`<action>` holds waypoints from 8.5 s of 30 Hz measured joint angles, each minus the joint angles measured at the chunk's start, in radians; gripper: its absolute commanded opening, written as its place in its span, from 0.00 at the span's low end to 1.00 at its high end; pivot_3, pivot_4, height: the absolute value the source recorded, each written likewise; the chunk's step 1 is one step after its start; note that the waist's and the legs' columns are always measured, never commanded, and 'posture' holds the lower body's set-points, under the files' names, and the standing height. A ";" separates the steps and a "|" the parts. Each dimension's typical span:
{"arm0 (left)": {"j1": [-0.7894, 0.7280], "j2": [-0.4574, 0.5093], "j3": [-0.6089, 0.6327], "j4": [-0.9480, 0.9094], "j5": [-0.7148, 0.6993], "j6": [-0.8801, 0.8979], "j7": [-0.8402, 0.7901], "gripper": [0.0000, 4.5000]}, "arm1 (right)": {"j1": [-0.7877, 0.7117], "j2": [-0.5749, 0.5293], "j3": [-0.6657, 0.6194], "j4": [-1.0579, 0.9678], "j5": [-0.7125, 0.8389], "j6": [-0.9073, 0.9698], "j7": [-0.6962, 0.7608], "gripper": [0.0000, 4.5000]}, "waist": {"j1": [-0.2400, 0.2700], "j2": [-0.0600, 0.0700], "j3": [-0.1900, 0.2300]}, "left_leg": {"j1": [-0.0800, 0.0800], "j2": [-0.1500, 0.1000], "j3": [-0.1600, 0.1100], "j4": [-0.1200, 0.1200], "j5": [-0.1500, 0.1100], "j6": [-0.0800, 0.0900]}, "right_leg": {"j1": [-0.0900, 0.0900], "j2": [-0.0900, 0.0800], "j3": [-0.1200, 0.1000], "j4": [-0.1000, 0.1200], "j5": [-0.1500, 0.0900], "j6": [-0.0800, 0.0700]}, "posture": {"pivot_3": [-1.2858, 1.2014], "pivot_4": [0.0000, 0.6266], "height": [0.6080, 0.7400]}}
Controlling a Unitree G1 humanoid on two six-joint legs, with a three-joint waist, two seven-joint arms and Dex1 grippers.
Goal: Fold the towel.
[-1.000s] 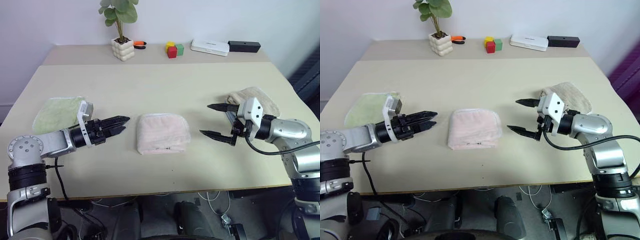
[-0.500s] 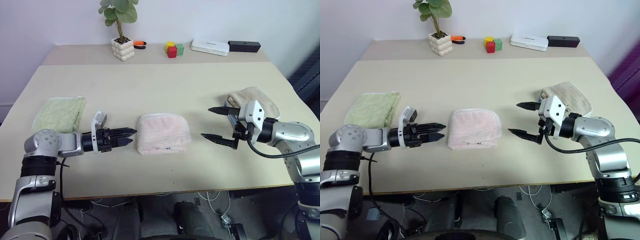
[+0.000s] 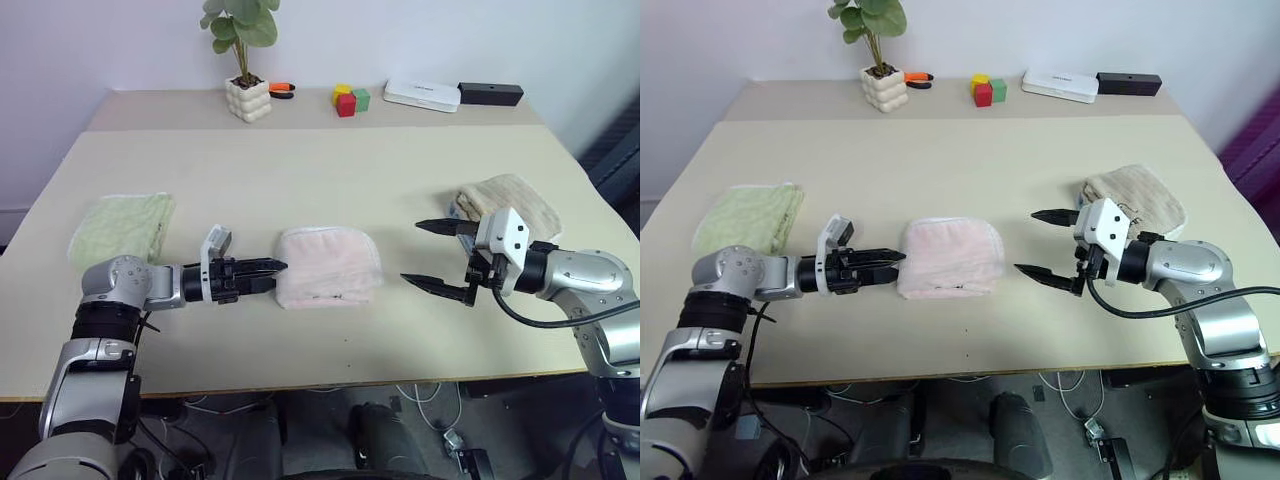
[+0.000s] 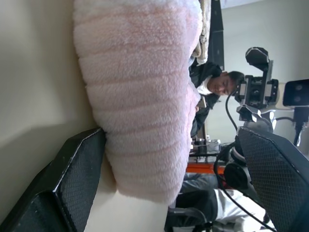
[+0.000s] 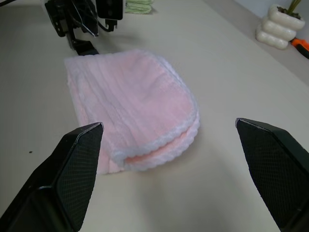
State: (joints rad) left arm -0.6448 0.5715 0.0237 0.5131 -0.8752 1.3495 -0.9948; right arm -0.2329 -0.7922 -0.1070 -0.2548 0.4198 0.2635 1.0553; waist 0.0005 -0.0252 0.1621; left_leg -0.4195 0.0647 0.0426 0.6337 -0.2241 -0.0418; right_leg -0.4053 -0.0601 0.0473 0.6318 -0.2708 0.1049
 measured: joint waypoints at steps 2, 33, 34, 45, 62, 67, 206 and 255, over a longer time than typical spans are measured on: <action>-0.026 -0.025 -0.004 0.029 0.023 -0.007 -0.007 0.99 | 0.001 0.000 0.000 0.000 0.000 0.001 -0.003 1.00 | 0.010 0.000 0.000 | 0.000 0.000 0.000 0.001 0.000 0.000 | 0.000 0.000 0.000 0.000 0.000 0.000 | 0.52 0.24 1.00; -0.116 -0.125 -0.003 0.136 0.188 -0.027 -0.085 0.01 | 0.020 0.000 -0.003 -0.010 0.017 0.013 -0.018 1.00 | 0.011 0.007 -0.004 | 0.001 -0.002 -0.004 0.005 0.000 0.000 | 0.005 0.000 -0.001 0.000 0.000 0.000 | 0.52 0.24 1.00; -0.113 -0.125 0.003 0.133 0.188 -0.024 -0.083 0.01 | 0.020 0.000 -0.003 -0.010 0.017 0.013 -0.018 1.00 | 0.010 0.007 -0.004 | 0.001 -0.002 -0.004 0.005 0.000 0.000 | 0.005 0.000 -0.001 0.000 0.000 0.000 | 0.52 0.24 1.00; 0.014 -0.043 0.075 -0.032 0.147 0.035 -0.064 0.08 | 0.018 0.006 0.003 -0.004 0.013 -0.004 -0.018 1.00 | -0.024 0.007 -0.004 | 0.001 0.001 -0.005 -0.003 0.000 0.000 | 0.000 0.004 0.000 0.002 0.002 0.003 | 0.52 0.24 1.00; 0.101 0.056 0.192 -0.231 0.026 0.058 -0.077 0.99 | -0.030 0.033 0.026 0.027 0.006 -0.011 -0.012 1.00 | -0.013 0.003 -0.002 | -0.001 0.001 -0.006 -0.002 0.000 0.000 | -0.002 0.005 0.000 0.003 0.000 0.001 | 0.52 0.24 1.00; 0.038 0.082 0.286 -0.258 -0.054 0.066 -0.085 0.94 | -0.046 0.063 0.026 0.026 0.032 0.026 -0.022 0.81 | -0.010 0.003 -0.001 | -0.001 0.001 -0.006 -0.001 0.000 0.000 | -0.002 0.005 0.000 0.003 0.000 0.001 | 0.52 0.24 1.00; 0.090 0.139 0.195 -0.185 -0.099 0.007 0.070 1.00 | 0.060 0.067 0.002 -0.160 0.141 0.115 -0.087 1.00 | -0.012 0.003 -0.002 | -0.005 0.002 -0.011 -0.002 0.001 -0.001 | -0.004 0.010 0.001 0.001 0.001 0.002 | 0.52 0.24 1.00; -0.164 -0.122 0.078 0.233 0.193 -0.008 -0.033 0.00 | 0.058 0.075 0.015 -0.161 0.103 0.102 -0.141 1.00 | 0.011 0.007 -0.004 | -0.004 0.001 -0.014 0.004 0.001 -0.001 | 0.001 0.011 0.001 0.004 0.001 0.002 | 0.52 0.24 1.00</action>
State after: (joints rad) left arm -0.8089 0.4497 0.1018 0.7461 -0.6822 1.3418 -1.0277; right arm -0.1746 -0.7176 -0.0918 -0.4159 0.5231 0.3650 0.9141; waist 0.0117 -0.0187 0.1583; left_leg -0.4237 0.0661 0.0291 0.6379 -0.2235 -0.0425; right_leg -0.4045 -0.0493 0.0485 0.6354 -0.2696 0.1068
